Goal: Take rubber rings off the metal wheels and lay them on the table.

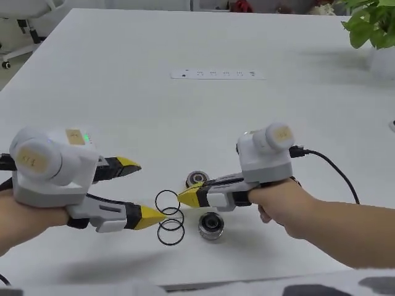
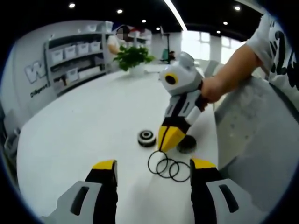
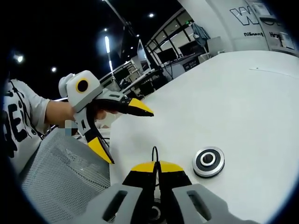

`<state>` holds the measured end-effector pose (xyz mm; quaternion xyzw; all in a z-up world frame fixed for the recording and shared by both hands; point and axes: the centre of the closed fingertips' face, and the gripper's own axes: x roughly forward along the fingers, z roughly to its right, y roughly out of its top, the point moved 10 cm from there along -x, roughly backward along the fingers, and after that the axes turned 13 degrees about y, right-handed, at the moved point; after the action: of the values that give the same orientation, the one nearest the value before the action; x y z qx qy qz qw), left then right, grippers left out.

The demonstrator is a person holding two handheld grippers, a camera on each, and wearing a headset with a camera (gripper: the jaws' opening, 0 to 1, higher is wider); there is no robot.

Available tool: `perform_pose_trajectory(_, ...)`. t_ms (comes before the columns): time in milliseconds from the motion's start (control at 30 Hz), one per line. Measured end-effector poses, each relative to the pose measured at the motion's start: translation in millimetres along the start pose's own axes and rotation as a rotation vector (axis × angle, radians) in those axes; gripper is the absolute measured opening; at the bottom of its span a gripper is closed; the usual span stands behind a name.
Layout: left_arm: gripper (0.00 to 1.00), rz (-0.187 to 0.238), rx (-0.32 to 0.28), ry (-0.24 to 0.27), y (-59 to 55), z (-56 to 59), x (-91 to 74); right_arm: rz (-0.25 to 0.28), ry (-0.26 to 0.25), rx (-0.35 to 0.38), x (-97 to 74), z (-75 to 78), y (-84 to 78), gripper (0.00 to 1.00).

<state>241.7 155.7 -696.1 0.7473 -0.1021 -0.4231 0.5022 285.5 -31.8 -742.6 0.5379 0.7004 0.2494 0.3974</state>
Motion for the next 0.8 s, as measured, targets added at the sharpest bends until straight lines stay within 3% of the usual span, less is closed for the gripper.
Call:
perform_pose_trajectory(667,0.63,-0.016,-0.019,-0.002,-4.9,2.2,-1.2,-0.012,-0.034,0.009,-1.4,4.3,-4.2,0.00)
perform_pose_trajectory(800,0.63,-0.017,-0.023,-0.002,-4.3,2.9,-0.6,-0.007,-0.040,0.006,-1.6,4.1,-3.8,0.04)
